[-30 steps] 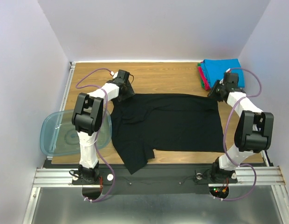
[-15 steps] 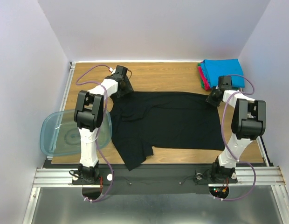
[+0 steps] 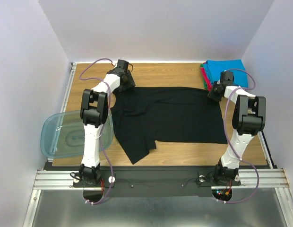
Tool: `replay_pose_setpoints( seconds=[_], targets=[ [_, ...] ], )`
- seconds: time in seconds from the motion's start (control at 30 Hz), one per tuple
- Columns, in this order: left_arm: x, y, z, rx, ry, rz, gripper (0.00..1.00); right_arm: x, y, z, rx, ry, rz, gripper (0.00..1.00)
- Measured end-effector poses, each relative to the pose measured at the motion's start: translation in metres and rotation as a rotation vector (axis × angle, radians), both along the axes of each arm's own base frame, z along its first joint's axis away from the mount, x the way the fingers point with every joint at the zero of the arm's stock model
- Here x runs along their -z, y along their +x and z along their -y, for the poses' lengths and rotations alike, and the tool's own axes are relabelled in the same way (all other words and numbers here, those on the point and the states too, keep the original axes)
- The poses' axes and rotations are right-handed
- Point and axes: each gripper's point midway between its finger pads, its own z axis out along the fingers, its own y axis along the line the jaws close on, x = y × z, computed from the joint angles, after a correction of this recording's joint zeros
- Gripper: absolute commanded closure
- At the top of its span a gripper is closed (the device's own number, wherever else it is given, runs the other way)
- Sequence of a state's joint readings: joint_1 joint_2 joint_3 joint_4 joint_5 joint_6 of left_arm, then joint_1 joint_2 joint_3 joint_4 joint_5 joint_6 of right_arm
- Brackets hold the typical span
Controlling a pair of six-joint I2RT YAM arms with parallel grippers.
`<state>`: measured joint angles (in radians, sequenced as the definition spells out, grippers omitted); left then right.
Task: Fold and stack the t-shirts
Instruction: Fold the tshirt
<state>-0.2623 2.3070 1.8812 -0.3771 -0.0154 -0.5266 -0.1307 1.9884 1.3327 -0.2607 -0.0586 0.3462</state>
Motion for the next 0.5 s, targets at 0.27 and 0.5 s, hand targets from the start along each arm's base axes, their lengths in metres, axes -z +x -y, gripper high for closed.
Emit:
replay_pose_setpoints(
  seconds=[0.27, 0.5],
  targets=[
    [-0.032, -0.015, 0.001, 0.017, 0.003, 0.015, 0.35, -0.044, -0.019, -0.017, -0.055, 0.055, 0.069, 0.40],
    [-0.166, -0.106, 0.018, 0.041, -0.043, 0.235, 0.34, -0.149, -0.058, -0.036, -0.092, 0.093, 0.310, 0.00]
  ],
)
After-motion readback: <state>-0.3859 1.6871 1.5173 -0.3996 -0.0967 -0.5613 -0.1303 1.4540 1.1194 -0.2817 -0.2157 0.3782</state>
